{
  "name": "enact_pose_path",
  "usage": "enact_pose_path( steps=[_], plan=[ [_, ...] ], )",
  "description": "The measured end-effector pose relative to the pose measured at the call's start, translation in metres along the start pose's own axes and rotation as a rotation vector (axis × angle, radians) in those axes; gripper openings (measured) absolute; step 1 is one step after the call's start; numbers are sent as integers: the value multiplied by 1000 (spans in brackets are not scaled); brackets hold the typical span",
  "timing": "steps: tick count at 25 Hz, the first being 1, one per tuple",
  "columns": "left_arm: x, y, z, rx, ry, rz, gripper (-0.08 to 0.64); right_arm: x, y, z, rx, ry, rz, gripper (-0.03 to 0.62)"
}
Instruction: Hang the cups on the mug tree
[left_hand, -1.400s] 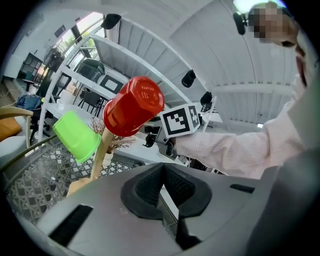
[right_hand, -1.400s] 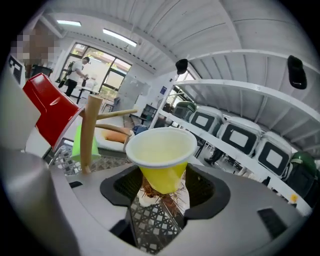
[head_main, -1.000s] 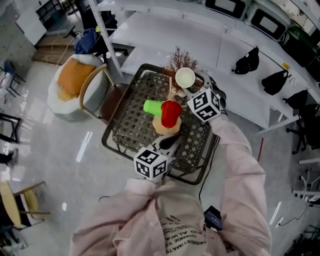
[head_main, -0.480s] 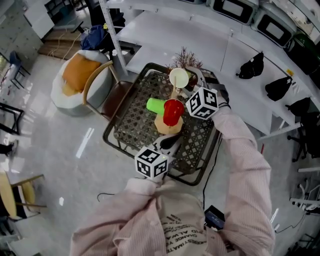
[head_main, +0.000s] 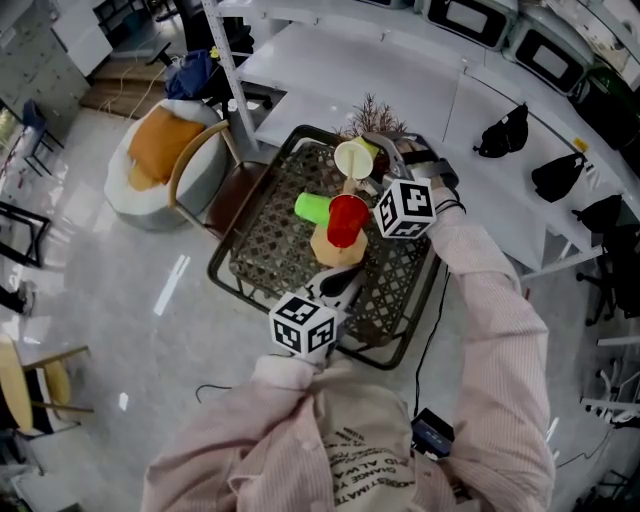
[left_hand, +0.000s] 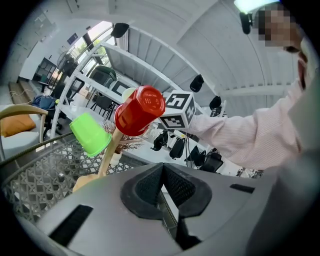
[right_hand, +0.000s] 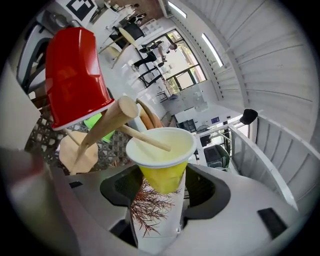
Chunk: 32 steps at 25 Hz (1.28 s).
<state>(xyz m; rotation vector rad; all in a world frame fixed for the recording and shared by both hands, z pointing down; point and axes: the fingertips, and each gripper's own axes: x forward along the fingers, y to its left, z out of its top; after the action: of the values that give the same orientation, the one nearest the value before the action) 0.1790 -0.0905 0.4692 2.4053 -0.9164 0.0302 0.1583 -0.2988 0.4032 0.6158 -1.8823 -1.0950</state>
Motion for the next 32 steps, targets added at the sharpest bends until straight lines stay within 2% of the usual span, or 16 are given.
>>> enact_pose_path(
  steps=[13, 25, 32],
  plan=[
    [-3, -5, -2, -5, -7, 6, -2, -8, 14, 17, -272, -24, -31, 261],
    [-7, -6, -6, -12, -16, 22, -2, -12, 23, 23, -383, -36, -53, 261],
    [-10, -7, -7, -22, -22, 33, -2, -12, 32, 23, -400, -29, -50, 261]
  ],
)
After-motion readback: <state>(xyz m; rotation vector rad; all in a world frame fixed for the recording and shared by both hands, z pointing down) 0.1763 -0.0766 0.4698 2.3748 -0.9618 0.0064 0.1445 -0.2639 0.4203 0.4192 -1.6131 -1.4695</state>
